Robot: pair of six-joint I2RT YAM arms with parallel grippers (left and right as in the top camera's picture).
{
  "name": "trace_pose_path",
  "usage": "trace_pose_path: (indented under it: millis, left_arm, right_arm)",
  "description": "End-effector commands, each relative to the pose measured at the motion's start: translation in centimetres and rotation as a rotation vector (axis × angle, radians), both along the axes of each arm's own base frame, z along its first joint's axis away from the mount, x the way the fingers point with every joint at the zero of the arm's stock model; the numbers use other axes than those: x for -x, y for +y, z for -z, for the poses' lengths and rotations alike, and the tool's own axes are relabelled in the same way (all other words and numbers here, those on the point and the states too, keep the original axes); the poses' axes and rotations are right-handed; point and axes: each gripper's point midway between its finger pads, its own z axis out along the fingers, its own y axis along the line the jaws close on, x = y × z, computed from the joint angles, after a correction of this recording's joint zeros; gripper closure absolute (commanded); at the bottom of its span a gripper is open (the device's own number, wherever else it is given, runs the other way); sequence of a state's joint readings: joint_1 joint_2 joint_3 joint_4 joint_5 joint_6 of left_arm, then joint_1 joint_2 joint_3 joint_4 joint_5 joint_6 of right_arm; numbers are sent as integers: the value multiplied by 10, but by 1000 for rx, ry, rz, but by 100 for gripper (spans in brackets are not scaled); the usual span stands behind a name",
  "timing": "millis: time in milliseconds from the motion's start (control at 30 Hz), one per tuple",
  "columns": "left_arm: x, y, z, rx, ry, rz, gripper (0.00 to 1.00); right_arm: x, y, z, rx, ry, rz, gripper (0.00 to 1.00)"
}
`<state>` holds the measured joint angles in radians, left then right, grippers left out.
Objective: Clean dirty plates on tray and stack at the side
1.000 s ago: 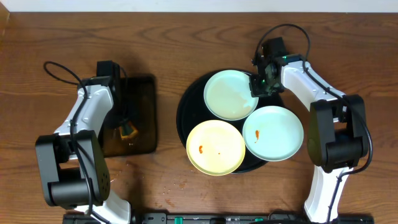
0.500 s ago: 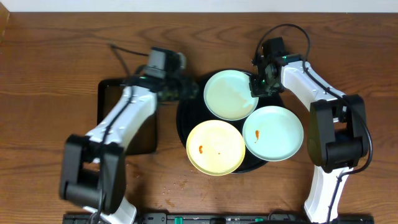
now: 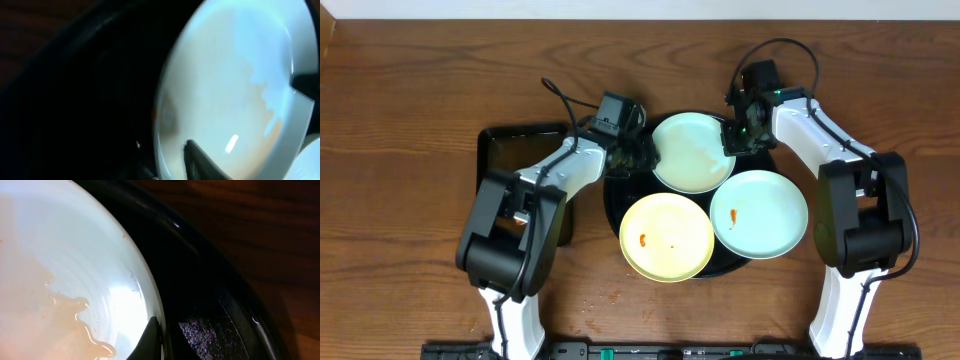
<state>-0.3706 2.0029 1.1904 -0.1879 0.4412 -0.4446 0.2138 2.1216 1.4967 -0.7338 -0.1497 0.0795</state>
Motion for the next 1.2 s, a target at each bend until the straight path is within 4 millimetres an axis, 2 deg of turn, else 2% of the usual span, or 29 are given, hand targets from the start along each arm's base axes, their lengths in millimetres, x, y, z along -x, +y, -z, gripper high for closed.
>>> trace_pose_path:
  millis: [0, 33, 100, 267, 467, 733, 833, 967, 1167]
  left_arm:
    - [4, 0, 19, -7, 60, -28, 81]
    - [4, 0, 20, -4, 69, -40, 88]
    - [4, 0, 21, -8, 69, -41, 92]
    - [5, 6, 26, -42, 73, -50, 92]
    - [7, 7, 30, -56, 61, -12, 93]
    - [7, 4, 28, -39, 43, 35, 93]
    - [7, 4, 29, -41, 43, 38, 92]
    - [6, 3, 29, -39, 39, 38, 93]
    - [4, 2, 28, -33, 26, 38, 93]
  right_arm:
    - [15, -12, 21, 58, 64, 11, 99]
    - [15, -12, 21, 58, 64, 11, 99]
    - [16, -12, 21, 61, 65, -3, 99]
    - [18, -9, 20, 28, 73, -31, 99]
    - [22, 5, 12, -155, 93, -92, 99]
    - [15, 0, -12, -453, 92, -46, 99]
    - [13, -1, -23, -548, 71, -62, 96]
    - [13, 2, -29, -595, 56, -85, 96]
    - [17, 19, -34, -625, 40, -162, 92]
